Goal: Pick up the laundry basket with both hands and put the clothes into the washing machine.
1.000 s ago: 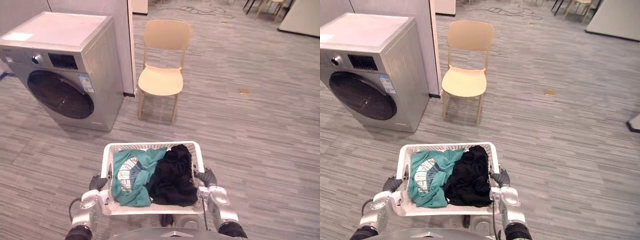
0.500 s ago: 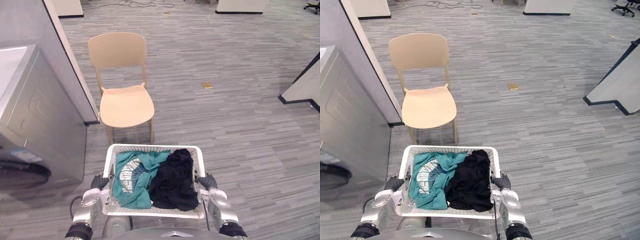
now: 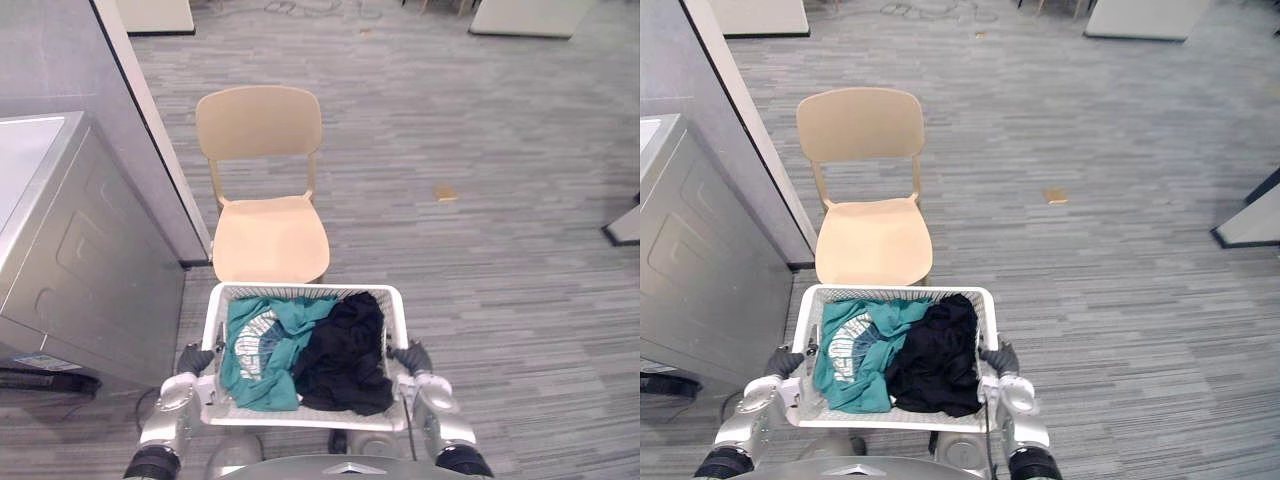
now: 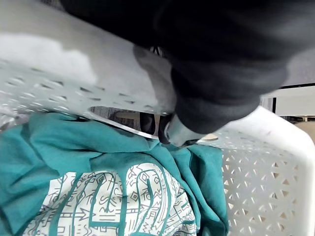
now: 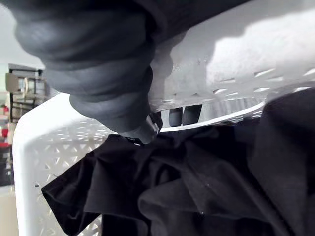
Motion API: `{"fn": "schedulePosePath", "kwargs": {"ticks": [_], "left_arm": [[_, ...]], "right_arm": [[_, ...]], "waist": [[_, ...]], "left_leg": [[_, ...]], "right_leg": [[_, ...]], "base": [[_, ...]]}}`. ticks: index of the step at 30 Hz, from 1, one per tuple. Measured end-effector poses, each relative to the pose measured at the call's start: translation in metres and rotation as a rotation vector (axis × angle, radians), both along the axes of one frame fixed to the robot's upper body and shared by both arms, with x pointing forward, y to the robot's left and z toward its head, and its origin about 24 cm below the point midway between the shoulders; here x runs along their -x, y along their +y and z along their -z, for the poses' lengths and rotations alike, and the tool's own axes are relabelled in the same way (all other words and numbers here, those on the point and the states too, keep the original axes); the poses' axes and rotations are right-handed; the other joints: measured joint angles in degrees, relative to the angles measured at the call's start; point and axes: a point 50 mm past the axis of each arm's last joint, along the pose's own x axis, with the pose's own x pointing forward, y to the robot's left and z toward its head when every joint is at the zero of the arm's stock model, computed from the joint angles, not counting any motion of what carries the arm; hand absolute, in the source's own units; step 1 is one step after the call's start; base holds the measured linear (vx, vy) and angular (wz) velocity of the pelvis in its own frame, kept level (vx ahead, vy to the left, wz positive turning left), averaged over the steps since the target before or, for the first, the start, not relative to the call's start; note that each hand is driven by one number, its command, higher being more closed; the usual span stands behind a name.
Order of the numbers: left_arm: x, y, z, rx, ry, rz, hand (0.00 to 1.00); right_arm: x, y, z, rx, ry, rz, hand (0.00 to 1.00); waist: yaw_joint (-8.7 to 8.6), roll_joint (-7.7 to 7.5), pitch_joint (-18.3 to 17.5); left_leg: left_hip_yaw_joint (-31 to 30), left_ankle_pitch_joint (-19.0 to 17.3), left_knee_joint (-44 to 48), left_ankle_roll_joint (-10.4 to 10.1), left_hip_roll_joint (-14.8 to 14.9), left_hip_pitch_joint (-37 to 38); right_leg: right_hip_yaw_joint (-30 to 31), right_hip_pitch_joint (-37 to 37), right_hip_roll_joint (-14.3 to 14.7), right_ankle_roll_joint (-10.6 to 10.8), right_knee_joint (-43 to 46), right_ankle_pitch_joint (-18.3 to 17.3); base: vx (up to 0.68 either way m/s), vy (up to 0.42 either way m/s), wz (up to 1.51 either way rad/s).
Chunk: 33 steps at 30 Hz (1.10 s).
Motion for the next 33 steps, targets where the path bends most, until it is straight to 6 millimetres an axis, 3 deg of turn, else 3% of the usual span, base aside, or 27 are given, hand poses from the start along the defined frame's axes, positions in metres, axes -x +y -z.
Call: {"fn": "schedulePosePath", "kwargs": {"ticks": [2,3,4,8,9,11,12,13,15,18,23,33], "left_arm": [[0.000,-0.004,-0.003,0.033,-0.024,-0.024,1.00],[0.000,-0.004,-0.003,0.046,-0.028,-0.036,1.00],[-0.003,-0.004,-0.009,0.055,-0.055,-0.045,1.00],[-0.024,0.000,-0.043,0.092,-0.244,-0.084,1.00],[-0.034,0.002,-0.058,0.111,-0.323,-0.100,1.00],[-0.049,0.003,-0.080,0.127,-0.438,-0.114,1.00],[-0.064,0.007,-0.097,0.127,-0.514,-0.115,1.00],[-0.076,0.010,-0.114,0.120,-0.578,-0.108,1.00],[-0.091,0.021,-0.150,0.086,-0.706,-0.097,1.00],[-0.094,0.038,-0.186,0.053,-0.840,-0.130,1.00],[-0.115,0.038,-0.249,0.029,-1.040,-0.133,1.00],[-0.133,0.026,-0.316,0.057,-1.224,-0.159,1.00]], "right_arm": [[-0.009,0.000,-0.015,0.034,-0.061,-0.040,1.00],[-0.012,0.001,-0.020,0.044,-0.084,-0.050,1.00],[-0.017,0.002,-0.031,0.075,-0.129,-0.082,1.00],[-0.041,0.008,-0.087,0.141,-0.371,-0.138,1.00],[-0.050,0.011,-0.109,0.167,-0.463,-0.163,1.00],[-0.061,0.013,-0.141,0.201,-0.594,-0.183,1.00],[-0.068,0.015,-0.161,0.210,-0.676,-0.174,1.00],[-0.071,0.018,-0.174,0.209,-0.727,-0.174,1.00],[-0.079,0.025,-0.204,0.216,-0.846,-0.173,1.00],[-0.092,0.039,-0.240,0.230,-0.968,-0.220,1.00],[-0.101,0.042,-0.300,0.301,-1.159,-0.189,1.00],[-0.106,0.042,-0.371,0.358,-1.336,-0.122,1.00]], "waist": [[0.36,0.19,2.0],[0.53,0.22,2.9],[1.05,-0.08,4.1],[1.31,-0.46,5.3],[1.19,-0.64,5.6],[0.55,0.78,6.7],[-0.15,-0.65,8.9],[-0.49,-1.51,9.7],[-0.16,-1.79,11.7],[1.15,-1.61,13.3],[2.69,-1.43,14.8],[2.91,-1.29,16.2]], "left_leg": [[0.0,1.5,14.5,-2.1,2.0,-7.2],[-0.2,1.1,17.6,-2.9,2.5,-8.8],[0.3,0.4,20.3,-2.3,3.3,-10.7],[2.4,-0.2,11.0,0.5,7.7,-15.1],[3.9,2.0,4.3,0.6,8.5,-15.2],[6.1,11.0,-3.9,-1.3,9.6,-14.1],[6.8,14.0,-4.4,-4.7,7.1,-14.8],[6.7,13.8,-4.1,-4.0,5.2,-16.3],[6.5,13.0,-1.3,-2.3,3.3,-20.8],[6.7,12.6,0.4,-1.6,2.6,-24.6],[4.8,12.7,3.3,-1.3,2.6,-32.2],[8.2,12.8,9.1,-1.3,6.9,-44.4]], "right_leg": [[-1.2,0.9,0.9,-1.5,0.0,-0.6],[-1.2,1.7,0.9,-1.7,-0.1,-0.8],[-1.5,2.3,0.8,-1.9,-0.4,-0.9],[-0.7,-1.3,-0.9,-1.6,1.0,-0.8],[-0.3,-4.0,-2.4,-1.4,3.1,-0.7],[-0.1,-7.1,-4.2,0.9,6.5,-2.0],[0.6,-9.1,-7.4,2.3,9.6,-2.9],[0.4,-10.5,-9.4,2.5,10.0,-2.8],[-0.1,-12.1,-11.3,4.8,7.8,-0.9],[-0.3,-13.2,-11.5,6.0,4.1,1.9],[-2.4,-18.0,-12.2,6.5,5.0,2.3],[-4.9,-26.5,-11.3,6.1,7.5,2.5]], "base": [[0.18,-0.136,0.17],[0.16,-0.092,-0.05],[0.15,-0.030,-0.11],[0.12,0.078,-0.15],[0.08,0.223,-0.20],[0.05,0.304,0.00],[-0.01,0.286,0.36],[-0.05,0.373,0.52],[-0.05,0.274,0.28],[-0.03,0.155,0.03],[-0.03,0.022,0.13],[-0.02,-0.005,0.01]]}}
